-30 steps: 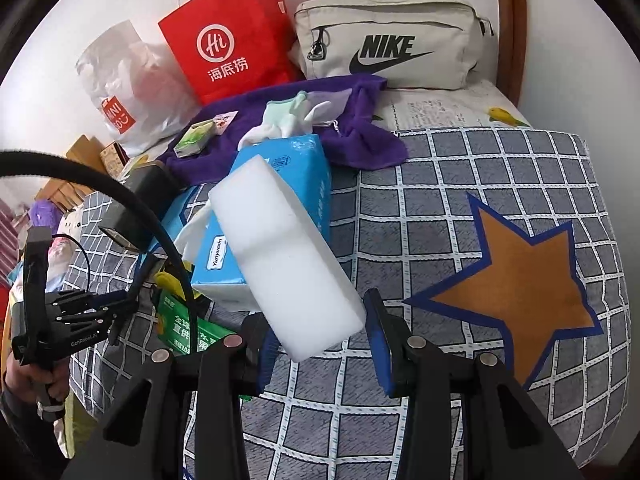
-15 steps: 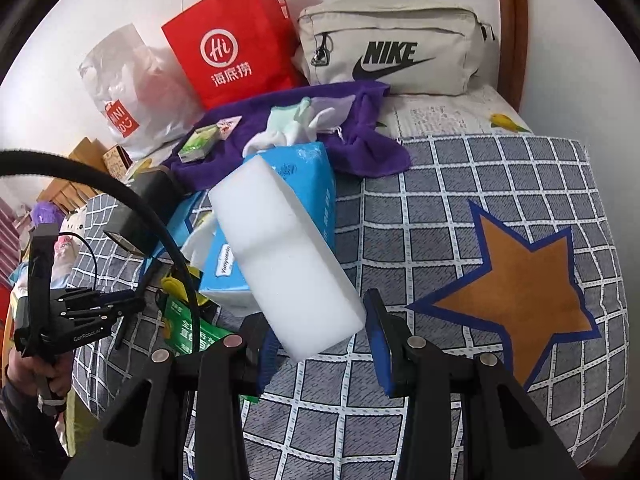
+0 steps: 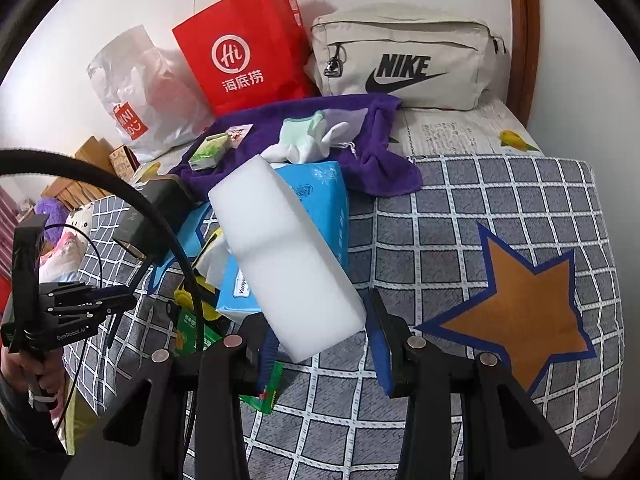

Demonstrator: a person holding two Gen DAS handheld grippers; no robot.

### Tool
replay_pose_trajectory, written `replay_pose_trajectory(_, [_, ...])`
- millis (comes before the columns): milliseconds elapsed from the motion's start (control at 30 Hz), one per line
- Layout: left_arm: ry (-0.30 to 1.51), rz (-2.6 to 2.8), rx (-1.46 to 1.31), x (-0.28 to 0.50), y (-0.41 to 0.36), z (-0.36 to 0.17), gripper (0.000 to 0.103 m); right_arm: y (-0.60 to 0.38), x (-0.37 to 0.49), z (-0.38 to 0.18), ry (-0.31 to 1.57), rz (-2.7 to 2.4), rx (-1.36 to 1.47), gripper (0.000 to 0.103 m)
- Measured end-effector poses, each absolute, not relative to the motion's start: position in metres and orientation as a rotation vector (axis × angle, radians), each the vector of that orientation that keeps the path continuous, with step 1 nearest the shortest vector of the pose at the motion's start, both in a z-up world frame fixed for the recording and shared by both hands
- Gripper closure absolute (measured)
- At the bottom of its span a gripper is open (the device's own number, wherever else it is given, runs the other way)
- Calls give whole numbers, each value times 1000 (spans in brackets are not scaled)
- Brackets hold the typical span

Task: Organize soft objects
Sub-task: 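Carry the sponge block with the right gripper and the black strap with the left toward the towel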

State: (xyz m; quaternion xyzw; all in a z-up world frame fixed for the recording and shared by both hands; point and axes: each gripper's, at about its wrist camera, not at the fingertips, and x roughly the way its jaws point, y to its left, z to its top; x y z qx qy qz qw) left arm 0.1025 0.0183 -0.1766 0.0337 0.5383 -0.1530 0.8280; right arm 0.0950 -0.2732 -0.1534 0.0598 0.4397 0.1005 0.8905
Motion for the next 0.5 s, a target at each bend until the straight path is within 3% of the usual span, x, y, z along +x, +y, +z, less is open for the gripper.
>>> replay_pose_trajectory(500, [1086,-359,54,132,10,-149,83,-261,121,-145,909,242,75,63])
